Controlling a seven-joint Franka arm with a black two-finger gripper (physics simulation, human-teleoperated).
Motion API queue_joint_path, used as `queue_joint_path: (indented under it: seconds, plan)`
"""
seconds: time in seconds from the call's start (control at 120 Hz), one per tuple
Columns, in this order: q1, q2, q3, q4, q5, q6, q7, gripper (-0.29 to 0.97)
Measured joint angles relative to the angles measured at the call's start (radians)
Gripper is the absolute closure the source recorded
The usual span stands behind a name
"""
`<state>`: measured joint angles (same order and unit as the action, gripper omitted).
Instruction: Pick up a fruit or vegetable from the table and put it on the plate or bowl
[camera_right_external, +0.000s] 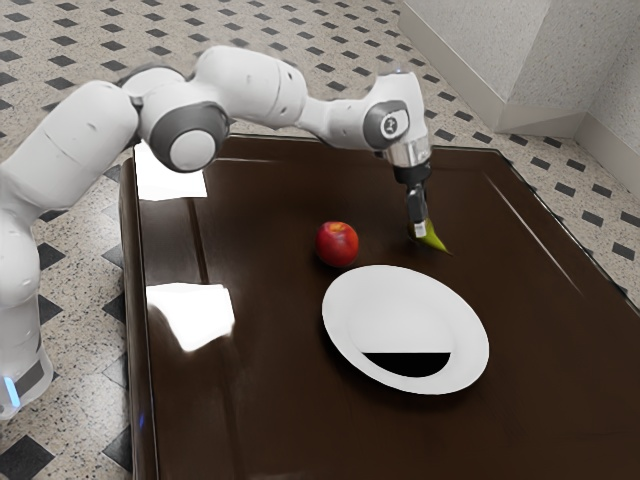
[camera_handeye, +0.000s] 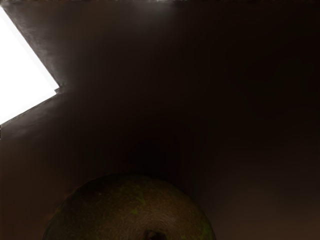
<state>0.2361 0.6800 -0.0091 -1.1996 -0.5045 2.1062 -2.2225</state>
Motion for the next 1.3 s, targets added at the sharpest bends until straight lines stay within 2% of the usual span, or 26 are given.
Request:
queue_joint_path:
  seconds: [0.167,0.342,0.45,0.567,0.692,0.775,0.842,1.1,1.192,1.3]
  plan:
    - [-0.002,0.016,-0.001,0.001,0.000,0.003,-0.002,0.04]
    - [-0.015,0.011,0.005,0.000,-0.001,0.005,-0.012,0.37]
    - [-0.026,-0.019,0.016,-0.002,-0.006,0.004,-0.016,0.46]
    - [-0.128,-0.125,0.051,-0.064,-0.008,0.003,-0.018,0.45]
    - [-0.294,-0.334,0.066,-0.289,-0.009,0.002,-0.022,0.44]
    - [-0.352,-0.462,0.071,-0.440,-0.009,0.002,-0.025,0.43]
    - [-0.403,-0.526,0.072,-0.507,-0.008,0.002,-0.031,0.42]
    - [-0.472,-0.582,0.072,-0.561,-0.007,-0.001,-0.054,0.42]
    - [-0.482,-0.586,0.072,-0.563,-0.003,-0.001,-0.064,0.22]
    - [-0.477,-0.588,0.073,-0.563,0.001,0.000,-0.073,0.10]
